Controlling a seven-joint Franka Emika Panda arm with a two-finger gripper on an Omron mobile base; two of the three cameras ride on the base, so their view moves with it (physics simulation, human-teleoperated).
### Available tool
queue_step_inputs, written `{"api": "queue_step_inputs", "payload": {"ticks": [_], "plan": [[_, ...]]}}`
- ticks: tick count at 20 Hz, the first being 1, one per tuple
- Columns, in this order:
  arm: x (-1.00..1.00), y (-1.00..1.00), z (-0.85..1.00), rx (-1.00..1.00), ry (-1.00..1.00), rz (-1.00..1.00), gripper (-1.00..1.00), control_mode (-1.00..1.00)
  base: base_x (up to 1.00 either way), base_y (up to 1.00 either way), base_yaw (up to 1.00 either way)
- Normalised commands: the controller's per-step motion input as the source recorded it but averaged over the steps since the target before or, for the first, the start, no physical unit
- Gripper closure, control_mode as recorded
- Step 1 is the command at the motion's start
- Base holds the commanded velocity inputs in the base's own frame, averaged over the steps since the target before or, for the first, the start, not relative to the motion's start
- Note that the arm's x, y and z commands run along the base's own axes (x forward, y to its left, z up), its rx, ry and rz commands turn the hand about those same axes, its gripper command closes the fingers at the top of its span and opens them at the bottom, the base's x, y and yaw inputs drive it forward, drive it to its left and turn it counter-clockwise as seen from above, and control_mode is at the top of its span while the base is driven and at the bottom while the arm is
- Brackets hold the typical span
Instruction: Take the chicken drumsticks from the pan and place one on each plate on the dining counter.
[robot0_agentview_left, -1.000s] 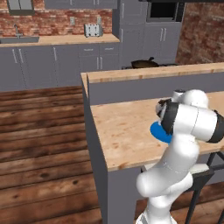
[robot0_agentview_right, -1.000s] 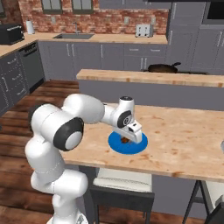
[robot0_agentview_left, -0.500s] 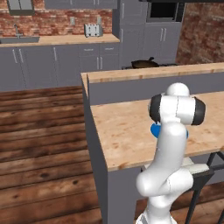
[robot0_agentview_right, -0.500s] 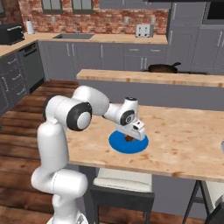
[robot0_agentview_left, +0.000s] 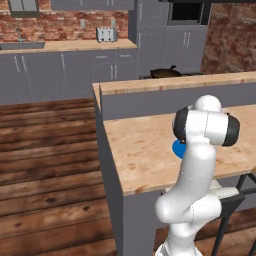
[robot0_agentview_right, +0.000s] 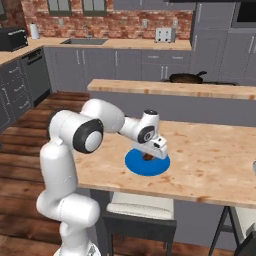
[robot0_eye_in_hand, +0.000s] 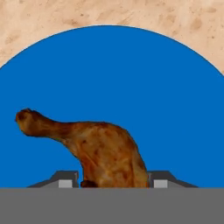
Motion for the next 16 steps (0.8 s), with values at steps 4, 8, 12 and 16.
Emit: {"api": "queue_step_inputs", "payload": {"ticks": [4,8,12,16], "plan": [[-0.41,0.21,0.0,-0.05,-0.22,0.0,-1.0,-1.0,0.0,0.0,0.0],[-0.27,0.07,0.09,-0.02,-0.16,0.0,-1.0,-1.0,0.0,0.0,0.0],[-0.4,0.0,0.8,0.0,-0.24,0.0,-1.0,-1.0,0.0,0.0,0.0],[-0.69,0.0,1.0,-0.03,-0.35,0.04,-1.0,-1.0,0.0,0.0,0.0]]}}
